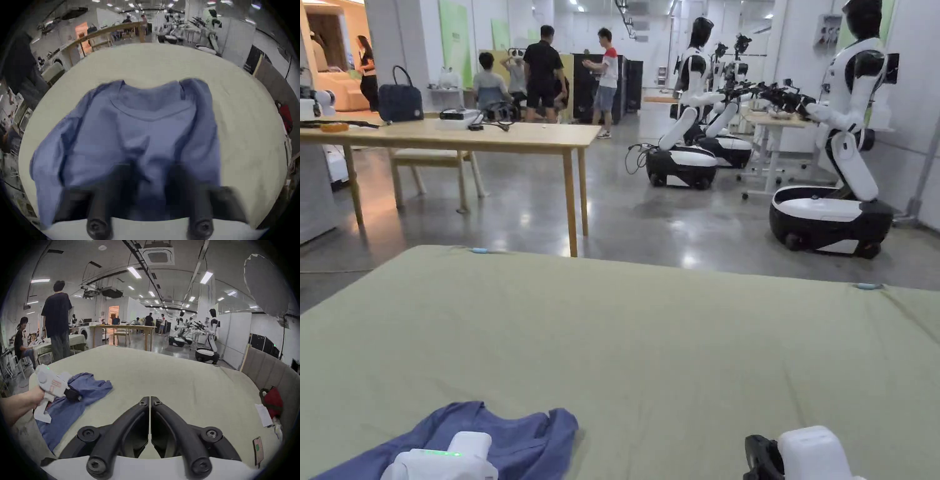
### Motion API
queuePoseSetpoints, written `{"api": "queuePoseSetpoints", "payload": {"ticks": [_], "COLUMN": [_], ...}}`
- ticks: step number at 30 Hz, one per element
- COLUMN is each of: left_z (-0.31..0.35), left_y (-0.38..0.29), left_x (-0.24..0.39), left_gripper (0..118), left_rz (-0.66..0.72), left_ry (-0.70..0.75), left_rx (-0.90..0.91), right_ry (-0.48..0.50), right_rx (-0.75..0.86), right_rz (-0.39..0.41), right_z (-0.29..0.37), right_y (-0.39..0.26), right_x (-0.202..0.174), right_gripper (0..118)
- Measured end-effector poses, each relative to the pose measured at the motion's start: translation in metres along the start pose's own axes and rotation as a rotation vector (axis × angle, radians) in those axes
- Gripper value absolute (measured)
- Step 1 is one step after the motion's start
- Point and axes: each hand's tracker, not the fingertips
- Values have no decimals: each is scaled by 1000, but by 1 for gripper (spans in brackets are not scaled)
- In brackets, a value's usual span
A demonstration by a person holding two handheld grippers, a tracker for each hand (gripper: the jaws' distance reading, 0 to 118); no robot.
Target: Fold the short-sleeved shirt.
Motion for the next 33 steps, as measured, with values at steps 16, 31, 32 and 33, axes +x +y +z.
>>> {"api": "queuePoseSetpoints", "payload": {"ticks": [16, 31, 32, 33], "left_z": [113, 16, 8, 11], "left_y": [78, 17, 14, 13], "left_x": [206, 474, 477, 474], "left_gripper": [0, 2, 10, 27], "left_rz": [-233, -479, -485, -476], "left_ry": [-342, -452, -440, -453], "left_rx": [382, 130, 158, 199], "right_ry": [-181, -377, -375, -371], "right_rx": [54, -34, -36, -34], "right_rz": [-121, -180, -180, -176], "right_z": [86, 120, 119, 118], "right_y": [-15, -76, -77, -78], "right_x": [141, 254, 254, 253], "right_gripper": [3, 3, 3, 3]}}
